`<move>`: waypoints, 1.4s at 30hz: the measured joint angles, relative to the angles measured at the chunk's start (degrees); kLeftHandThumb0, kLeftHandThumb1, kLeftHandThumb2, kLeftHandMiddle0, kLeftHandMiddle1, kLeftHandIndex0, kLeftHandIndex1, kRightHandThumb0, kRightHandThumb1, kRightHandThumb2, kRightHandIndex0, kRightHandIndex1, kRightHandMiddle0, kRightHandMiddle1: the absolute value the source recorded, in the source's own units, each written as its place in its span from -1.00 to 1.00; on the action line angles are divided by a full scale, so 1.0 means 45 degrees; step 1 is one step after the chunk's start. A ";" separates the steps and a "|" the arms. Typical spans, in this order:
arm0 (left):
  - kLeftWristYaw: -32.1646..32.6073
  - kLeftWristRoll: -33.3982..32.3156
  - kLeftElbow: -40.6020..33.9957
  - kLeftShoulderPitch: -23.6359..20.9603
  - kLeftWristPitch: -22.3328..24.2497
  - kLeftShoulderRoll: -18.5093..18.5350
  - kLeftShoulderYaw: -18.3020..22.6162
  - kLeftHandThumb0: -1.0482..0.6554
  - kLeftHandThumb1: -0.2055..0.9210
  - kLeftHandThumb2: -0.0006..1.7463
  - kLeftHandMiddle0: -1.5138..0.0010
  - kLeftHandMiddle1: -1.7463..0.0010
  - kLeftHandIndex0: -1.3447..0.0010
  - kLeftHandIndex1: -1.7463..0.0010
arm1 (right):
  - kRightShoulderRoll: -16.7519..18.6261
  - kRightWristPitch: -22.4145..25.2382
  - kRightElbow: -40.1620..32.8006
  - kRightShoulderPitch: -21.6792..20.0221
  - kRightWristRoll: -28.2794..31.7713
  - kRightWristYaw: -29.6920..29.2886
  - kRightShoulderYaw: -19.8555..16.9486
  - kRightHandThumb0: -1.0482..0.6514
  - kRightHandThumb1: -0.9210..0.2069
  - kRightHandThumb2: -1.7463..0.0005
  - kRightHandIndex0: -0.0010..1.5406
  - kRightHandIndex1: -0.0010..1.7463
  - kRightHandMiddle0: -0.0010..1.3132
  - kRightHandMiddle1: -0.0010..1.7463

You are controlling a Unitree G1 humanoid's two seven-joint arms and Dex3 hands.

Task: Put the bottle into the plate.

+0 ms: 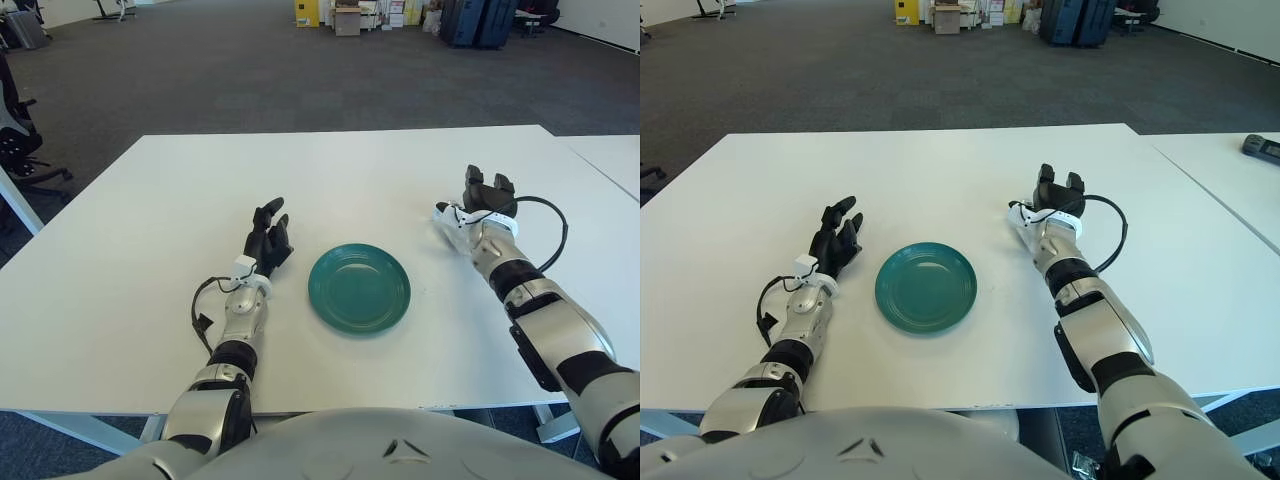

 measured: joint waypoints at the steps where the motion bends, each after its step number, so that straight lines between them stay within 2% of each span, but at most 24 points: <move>1: -0.0001 0.0000 -0.0007 -0.0002 0.0005 0.0000 -0.0001 -0.71 1.00 0.07 0.45 0.98 1.00 -0.06 | 0.0036 0.0015 -0.0121 0.0099 0.0002 0.0008 0.0001 -1.00 -1.00 0.37 -1.00 -1.00 -1.00 -1.00; 6: -0.0041 -0.0004 -0.0037 -0.0042 0.0044 0.0001 -0.0007 -0.72 1.00 0.07 0.46 0.99 1.00 -0.06 | 0.0331 0.0260 -0.0605 0.0885 -0.0096 0.0117 0.0067 -1.00 -1.00 0.35 -1.00 -1.00 -1.00 -1.00; 10: -0.0045 -0.0002 -0.0068 -0.0033 0.0132 0.0003 -0.0025 -0.72 1.00 0.07 0.45 0.99 1.00 -0.07 | 0.0284 0.0522 -0.1243 0.1043 -0.0058 0.0116 -0.0041 -1.00 -1.00 0.35 -1.00 -1.00 -1.00 -1.00; 23: -0.0045 -0.0006 -0.0088 -0.0030 0.0284 0.0002 -0.0075 -0.72 1.00 0.07 0.44 0.98 1.00 -0.10 | 0.0421 0.1666 -0.3483 0.2408 -0.0291 0.0069 0.0027 -1.00 -1.00 0.34 -1.00 -1.00 -1.00 -1.00; 33: -0.0045 -0.0012 -0.0140 -0.0030 0.0308 -0.0015 -0.0080 -0.73 1.00 0.07 0.44 0.98 1.00 -0.10 | 0.0788 0.1902 -0.3770 0.2662 -0.0350 0.0070 0.0089 -1.00 -1.00 0.35 -1.00 -1.00 -1.00 -1.00; 42: -0.0052 -0.0033 -0.0191 -0.0028 0.0347 -0.0008 -0.0078 -0.73 1.00 0.07 0.44 0.99 1.00 -0.11 | 0.0815 0.1887 -0.3685 0.2669 -0.0363 0.0031 0.0031 -1.00 -1.00 0.34 -0.99 -0.99 -1.00 -1.00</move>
